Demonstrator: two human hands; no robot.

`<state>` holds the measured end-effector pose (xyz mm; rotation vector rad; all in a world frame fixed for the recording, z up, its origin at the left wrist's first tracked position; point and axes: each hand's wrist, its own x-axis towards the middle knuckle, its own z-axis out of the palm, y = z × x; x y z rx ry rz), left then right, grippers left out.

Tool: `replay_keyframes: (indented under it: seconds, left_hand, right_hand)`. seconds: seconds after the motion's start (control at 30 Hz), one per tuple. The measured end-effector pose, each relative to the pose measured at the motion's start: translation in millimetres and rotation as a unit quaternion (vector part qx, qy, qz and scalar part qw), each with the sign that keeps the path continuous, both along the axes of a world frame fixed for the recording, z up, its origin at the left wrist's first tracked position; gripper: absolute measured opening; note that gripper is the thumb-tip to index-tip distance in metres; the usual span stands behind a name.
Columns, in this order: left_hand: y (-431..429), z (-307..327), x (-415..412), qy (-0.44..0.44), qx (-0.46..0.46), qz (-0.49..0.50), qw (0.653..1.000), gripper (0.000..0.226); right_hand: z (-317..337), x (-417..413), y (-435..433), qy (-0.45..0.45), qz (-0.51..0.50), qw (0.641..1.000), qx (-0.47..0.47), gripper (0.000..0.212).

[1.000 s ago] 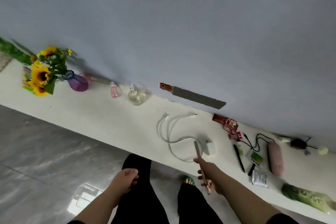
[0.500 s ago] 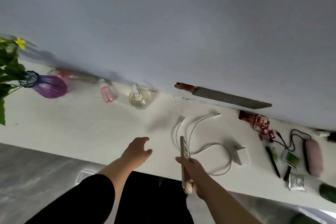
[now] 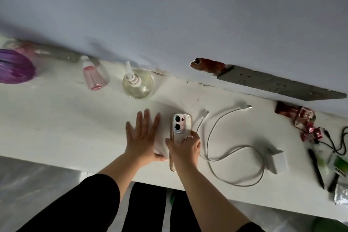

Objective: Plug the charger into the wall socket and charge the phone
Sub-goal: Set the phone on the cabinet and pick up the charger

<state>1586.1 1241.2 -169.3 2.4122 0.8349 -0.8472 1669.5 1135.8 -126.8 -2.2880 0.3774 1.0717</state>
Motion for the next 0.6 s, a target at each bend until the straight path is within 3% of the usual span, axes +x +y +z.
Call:
replay_keyframes:
  seconds: [0.23, 0.47, 0.6]
  left_hand:
    - [-31.6, -4.1, 11.4, 0.001, -0.006, -0.01, 1.0, 0.146]
    - [-26.8, -4.3, 21.6, 0.053, -0.043, 0.004, 0.998, 0.152]
    - [-23.8, -3.6, 23.0, 0.053, -0.049, 0.005, 0.997, 0.152]
  right_hand:
    - [-33.9, 22.6, -44.4, -0.108, 0.0, 0.984, -0.142, 0.091]
    - [-39.5, 12.4, -33.4, -0.177, 0.054, 0.969, -0.164, 0.089]
    - [-42.5, 7.7, -29.4, -0.202, 0.077, 0.963, -0.162, 0.1]
